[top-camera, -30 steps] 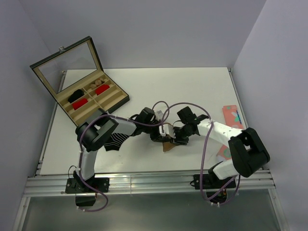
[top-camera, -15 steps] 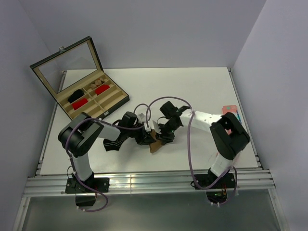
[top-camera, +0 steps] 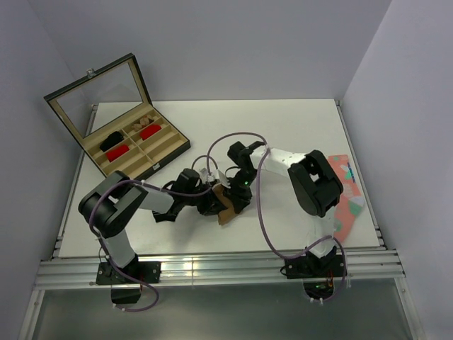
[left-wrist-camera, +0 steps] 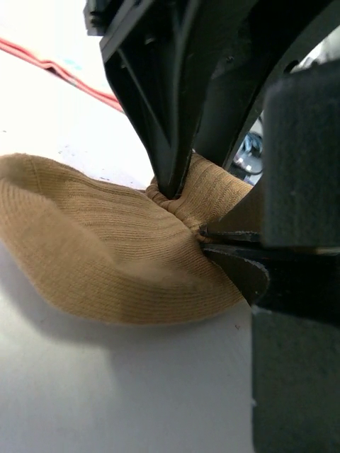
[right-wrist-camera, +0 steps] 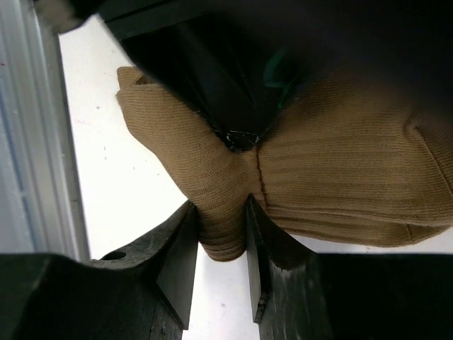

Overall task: Roll the socks
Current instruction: Roll the sock at the center of the board.

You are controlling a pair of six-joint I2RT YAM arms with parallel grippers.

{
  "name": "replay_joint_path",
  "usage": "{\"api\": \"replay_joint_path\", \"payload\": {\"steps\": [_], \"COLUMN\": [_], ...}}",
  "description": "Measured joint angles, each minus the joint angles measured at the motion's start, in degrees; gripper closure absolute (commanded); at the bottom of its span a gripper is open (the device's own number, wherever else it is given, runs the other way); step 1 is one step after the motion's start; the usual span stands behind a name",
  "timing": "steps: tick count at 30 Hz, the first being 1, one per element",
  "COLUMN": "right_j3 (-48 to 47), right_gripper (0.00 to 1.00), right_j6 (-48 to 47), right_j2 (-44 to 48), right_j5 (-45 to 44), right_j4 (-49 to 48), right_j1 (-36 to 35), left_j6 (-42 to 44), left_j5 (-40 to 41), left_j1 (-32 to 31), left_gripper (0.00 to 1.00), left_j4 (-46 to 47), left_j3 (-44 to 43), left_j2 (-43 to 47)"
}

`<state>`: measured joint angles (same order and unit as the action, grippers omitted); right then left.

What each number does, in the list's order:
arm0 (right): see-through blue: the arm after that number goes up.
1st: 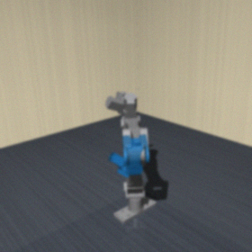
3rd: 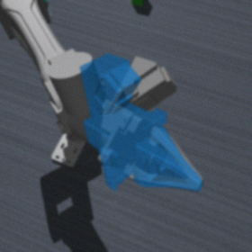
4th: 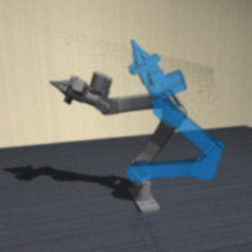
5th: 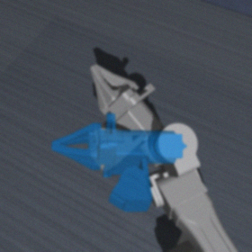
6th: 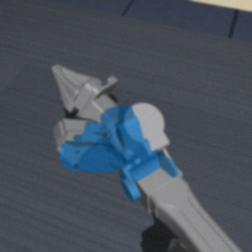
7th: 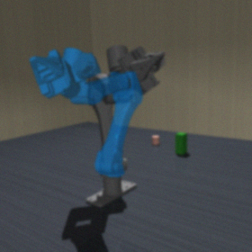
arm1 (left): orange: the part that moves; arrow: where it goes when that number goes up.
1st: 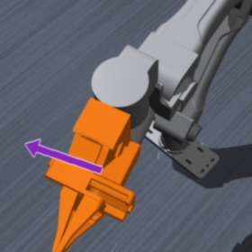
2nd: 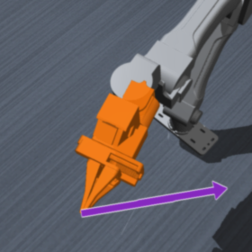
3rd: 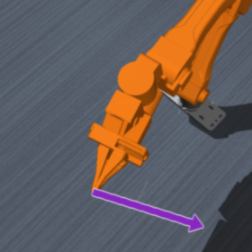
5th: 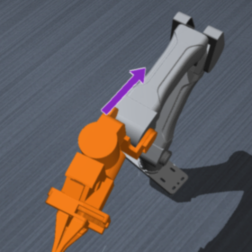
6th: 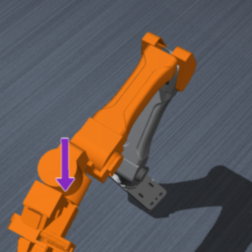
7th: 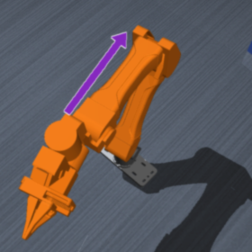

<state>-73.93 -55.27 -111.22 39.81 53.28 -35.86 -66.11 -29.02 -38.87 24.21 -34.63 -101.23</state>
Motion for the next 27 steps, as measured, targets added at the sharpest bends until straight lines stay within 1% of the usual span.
{"api": "replay_joint_path", "payload": {"steps": [8, 16, 22, 23, 24, 27], "right_j3": [-6.5, -12.1, -15.1, -15.7, -16.3, -17.0], "right_gripper": [0.69, 0.69, 0.70, 0.70, 0.70, 0.70], "right_j6": [3.3, 5.0, 4.9, 4.9, 4.7, 4.8], "right_j2": [-6.1, -10.9, -14.1, -14.6, -15.1, -16.0], "right_j5": [1.2, 1.9, 4.0, 4.5, 4.9, 5.9], "right_j4": [6.8, 12.6, 16.1, 16.7, 17.2, 18.2], "right_j1": [0.9, 1.0, 0.5, 0.4, 0.2, 0.1], "left_j6": [0.5, -1.2, -2.4, -2.7, -2.9, -4.1], "left_j5": [8.2, 15.4, 20.4, 21.3, 21.9, 24.2], "left_j1": [-3.2, -5.9, -8.1, -8.4, -8.7, -9.1], "left_gripper": [1.00, 0.97, 0.84, 0.81, 0.80, 0.74], "left_j4": [0.3, 7.0, 12.2, 12.7, 13.0, 14.0], "left_j3": [1.7, 7.0, 12.1, 13.1, 13.7, 16.0], "left_j2": [3.4, 6.1, 8.8, 9.4, 10.0, 11.9]}}
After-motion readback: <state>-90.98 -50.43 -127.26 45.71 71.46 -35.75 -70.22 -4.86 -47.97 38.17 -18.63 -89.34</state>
